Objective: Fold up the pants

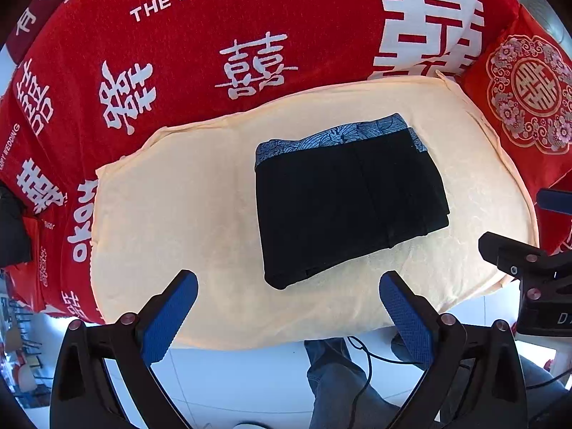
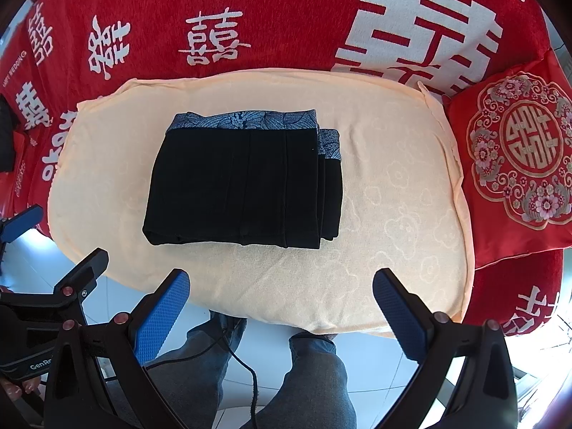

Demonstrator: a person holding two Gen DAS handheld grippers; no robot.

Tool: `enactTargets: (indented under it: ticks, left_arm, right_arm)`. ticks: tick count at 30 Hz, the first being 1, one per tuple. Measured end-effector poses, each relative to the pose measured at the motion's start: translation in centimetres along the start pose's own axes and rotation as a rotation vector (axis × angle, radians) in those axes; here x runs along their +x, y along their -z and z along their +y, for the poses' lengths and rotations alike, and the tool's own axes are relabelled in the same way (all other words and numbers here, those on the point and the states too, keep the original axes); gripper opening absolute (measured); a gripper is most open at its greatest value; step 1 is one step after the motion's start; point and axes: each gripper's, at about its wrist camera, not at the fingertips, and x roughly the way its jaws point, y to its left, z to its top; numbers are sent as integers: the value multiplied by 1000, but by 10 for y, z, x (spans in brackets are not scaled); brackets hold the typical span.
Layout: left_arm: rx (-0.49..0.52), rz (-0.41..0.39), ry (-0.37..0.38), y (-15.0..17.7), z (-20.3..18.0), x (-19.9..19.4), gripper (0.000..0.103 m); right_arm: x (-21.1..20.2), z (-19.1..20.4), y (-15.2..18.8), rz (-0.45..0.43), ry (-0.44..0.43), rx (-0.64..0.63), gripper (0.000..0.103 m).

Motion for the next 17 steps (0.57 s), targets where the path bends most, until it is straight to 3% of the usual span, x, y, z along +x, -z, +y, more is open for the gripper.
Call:
enactTargets:
  ticks: [12, 17]
  left_arm:
    - [15, -5, 1, -1, -2, 0, 102]
    - [-22, -36, 62, -2, 6, -4, 102]
  right_arm:
    - [1, 2, 0, 6, 2, -4, 102]
    - [1, -1, -1, 3, 2, 10, 102]
